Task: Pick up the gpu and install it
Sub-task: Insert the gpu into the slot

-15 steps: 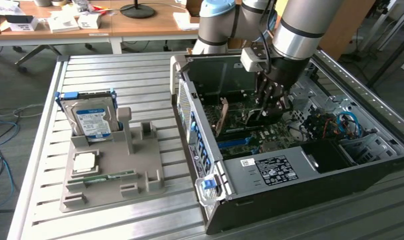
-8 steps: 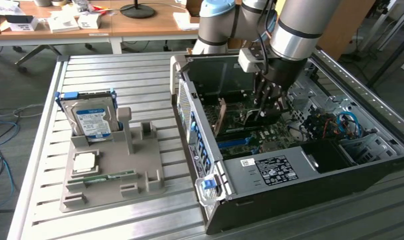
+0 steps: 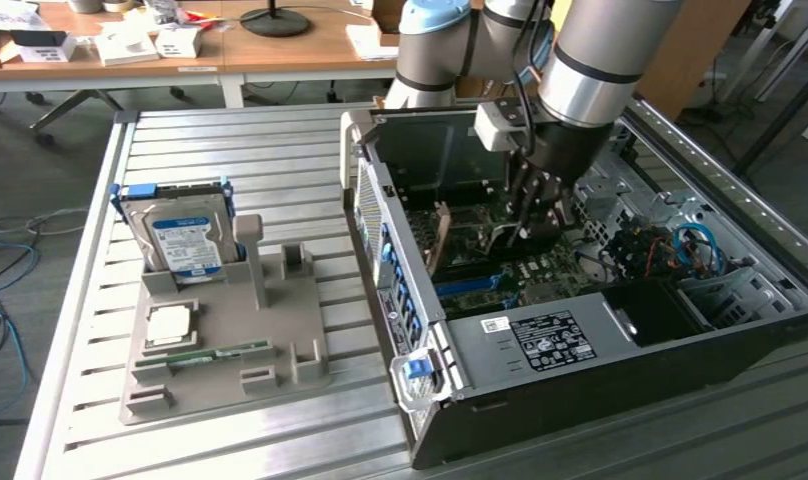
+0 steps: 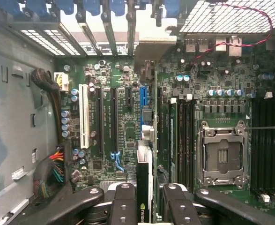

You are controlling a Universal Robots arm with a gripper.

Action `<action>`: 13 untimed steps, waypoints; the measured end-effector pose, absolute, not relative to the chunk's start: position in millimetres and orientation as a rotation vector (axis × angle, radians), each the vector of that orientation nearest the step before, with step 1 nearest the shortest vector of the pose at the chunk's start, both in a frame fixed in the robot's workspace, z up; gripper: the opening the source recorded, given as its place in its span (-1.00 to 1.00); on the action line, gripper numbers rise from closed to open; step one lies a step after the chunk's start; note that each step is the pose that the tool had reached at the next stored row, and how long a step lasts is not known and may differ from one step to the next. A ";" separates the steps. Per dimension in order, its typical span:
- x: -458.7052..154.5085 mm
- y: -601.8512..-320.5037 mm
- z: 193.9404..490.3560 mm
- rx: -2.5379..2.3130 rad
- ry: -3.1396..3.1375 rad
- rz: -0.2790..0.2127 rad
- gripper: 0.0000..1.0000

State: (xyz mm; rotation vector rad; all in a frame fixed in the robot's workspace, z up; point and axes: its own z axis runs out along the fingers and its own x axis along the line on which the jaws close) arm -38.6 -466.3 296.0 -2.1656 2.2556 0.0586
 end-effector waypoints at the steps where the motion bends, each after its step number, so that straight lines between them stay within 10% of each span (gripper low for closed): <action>1: -38.6 -466.3 295.9 -2.166 2.256 0.059 -0.47; 13: -42.0 -466.4 295.4 -2.166 2.255 0.058 -0.47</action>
